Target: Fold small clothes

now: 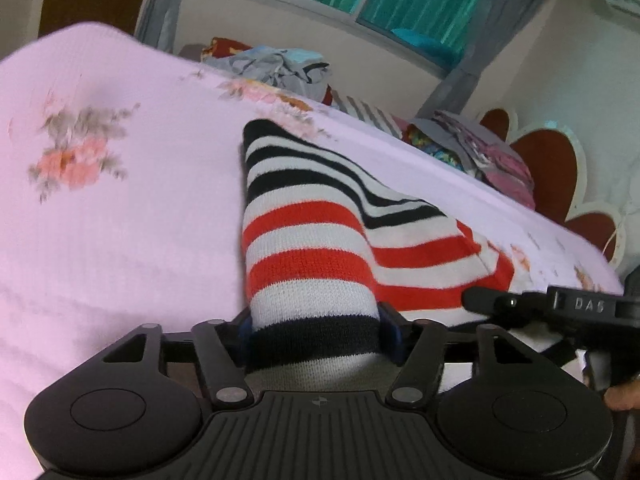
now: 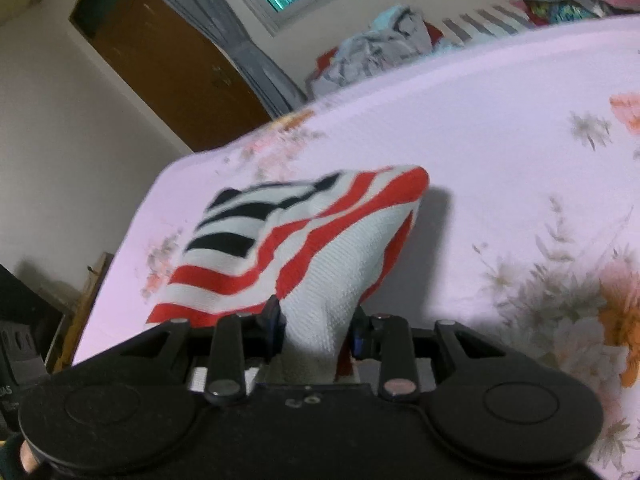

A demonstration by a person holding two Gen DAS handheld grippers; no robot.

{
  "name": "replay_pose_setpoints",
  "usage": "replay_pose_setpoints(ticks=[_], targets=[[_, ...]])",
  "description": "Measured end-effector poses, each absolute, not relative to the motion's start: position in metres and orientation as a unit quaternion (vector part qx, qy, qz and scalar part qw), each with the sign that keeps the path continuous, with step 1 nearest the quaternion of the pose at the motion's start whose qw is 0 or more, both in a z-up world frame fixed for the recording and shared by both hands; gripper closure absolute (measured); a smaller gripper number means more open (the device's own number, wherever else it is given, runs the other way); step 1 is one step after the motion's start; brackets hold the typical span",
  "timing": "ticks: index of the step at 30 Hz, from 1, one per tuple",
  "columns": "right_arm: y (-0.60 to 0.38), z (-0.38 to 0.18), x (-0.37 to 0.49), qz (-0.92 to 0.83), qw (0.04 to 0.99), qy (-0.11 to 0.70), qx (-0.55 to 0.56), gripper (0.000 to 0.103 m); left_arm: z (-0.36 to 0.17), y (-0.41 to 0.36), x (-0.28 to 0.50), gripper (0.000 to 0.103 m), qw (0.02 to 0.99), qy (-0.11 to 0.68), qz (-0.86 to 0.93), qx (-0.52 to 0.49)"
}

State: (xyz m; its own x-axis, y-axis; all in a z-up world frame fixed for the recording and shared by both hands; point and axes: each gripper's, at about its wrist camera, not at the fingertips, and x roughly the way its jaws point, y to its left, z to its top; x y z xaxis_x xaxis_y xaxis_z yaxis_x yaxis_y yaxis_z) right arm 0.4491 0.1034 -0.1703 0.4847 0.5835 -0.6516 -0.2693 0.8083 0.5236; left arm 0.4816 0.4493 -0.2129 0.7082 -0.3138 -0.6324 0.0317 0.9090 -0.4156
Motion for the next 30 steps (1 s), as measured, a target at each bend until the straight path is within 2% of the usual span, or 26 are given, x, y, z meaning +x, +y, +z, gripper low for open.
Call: replay_pose_setpoints(ticks=[7, 9, 12, 13, 15, 17, 23, 28, 30], targets=[[0.094, -0.153, 0.454, 0.222, 0.857, 0.427, 0.184, 0.049, -0.199, 0.457, 0.476, 0.039, 0.902, 0.370, -0.084, -0.203], [0.094, -0.151, 0.464, 0.215, 0.856, 0.429, 0.190, 0.049, -0.194, 0.457, 0.482, 0.039, 0.906, 0.365, -0.074, -0.200], [0.096, -0.154, 0.478, 0.208, 0.855, 0.433, 0.196, 0.058, -0.189, 0.461, 0.493, 0.039, 0.912, 0.355, -0.061, -0.199], [0.098, -0.156, 0.481, 0.206, 0.855, 0.434, 0.194, 0.066, -0.189, 0.460, 0.497, 0.039, 0.912, 0.355, -0.057, -0.197], [0.099, -0.159, 0.486, 0.203, 0.858, 0.434, 0.188, 0.072, -0.192, 0.458, 0.509, 0.039, 0.912, 0.362, -0.053, -0.188], [0.102, -0.161, 0.491, 0.192, 0.867, 0.427, 0.171, 0.086, -0.197, 0.456, 0.518, 0.039, 0.912, 0.366, -0.047, -0.177], [0.126, -0.177, 0.497, 0.172, 0.891, 0.416, 0.056, 0.088, -0.211, 0.452, 0.520, 0.038, 0.911, 0.368, -0.041, -0.180], [0.116, -0.159, 0.484, 0.179, 0.888, 0.413, 0.097, 0.077, -0.194, 0.448, 0.502, 0.038, 0.922, 0.352, -0.046, -0.154], [0.108, -0.149, 0.468, 0.186, 0.885, 0.409, 0.117, 0.076, -0.186, 0.448, 0.486, 0.038, 0.925, 0.346, -0.059, -0.146]])
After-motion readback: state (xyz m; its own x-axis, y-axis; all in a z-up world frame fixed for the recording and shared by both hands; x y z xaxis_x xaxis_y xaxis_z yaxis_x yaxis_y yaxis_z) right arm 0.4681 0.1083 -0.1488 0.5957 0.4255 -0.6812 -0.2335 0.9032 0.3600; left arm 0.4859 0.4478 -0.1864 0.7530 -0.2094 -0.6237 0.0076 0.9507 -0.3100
